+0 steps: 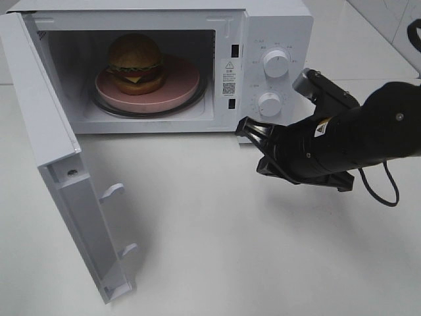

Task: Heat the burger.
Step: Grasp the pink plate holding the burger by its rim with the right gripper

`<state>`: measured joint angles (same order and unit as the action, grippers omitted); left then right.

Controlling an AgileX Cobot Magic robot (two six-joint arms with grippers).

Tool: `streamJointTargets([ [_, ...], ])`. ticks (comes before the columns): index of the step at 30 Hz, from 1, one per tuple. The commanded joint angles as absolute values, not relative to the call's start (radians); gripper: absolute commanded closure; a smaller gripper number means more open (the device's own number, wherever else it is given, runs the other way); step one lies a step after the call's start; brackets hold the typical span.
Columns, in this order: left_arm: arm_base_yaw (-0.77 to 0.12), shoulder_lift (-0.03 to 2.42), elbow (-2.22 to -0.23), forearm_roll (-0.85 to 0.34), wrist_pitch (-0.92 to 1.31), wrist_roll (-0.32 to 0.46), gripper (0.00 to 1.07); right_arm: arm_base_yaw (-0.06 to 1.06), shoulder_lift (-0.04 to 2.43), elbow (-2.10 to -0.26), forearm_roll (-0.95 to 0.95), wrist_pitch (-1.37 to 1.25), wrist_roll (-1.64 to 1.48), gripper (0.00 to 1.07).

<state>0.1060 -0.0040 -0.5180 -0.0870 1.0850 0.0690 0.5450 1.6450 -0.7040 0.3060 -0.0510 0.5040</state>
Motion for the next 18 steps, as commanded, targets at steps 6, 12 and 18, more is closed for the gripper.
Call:
streamJointTargets([
  [6, 0.11, -0.022, -0.516, -0.086, 1.069, 0.063, 0.09, 0.541, 1.632, -0.821, 0.293, 0.278, 0.13, 1.07],
  [12, 0.11, -0.022, -0.516, -0.086, 1.069, 0.063, 0.09, 0.541, 1.632, -0.89, 0.263, 0.437, -0.107, 1.06],
  [18, 0.11, -0.022, -0.516, -0.086, 1.069, 0.063, 0.09, 0.541, 1.632, -0.942, 0.198, 0.559, -0.293, 1.06],
])
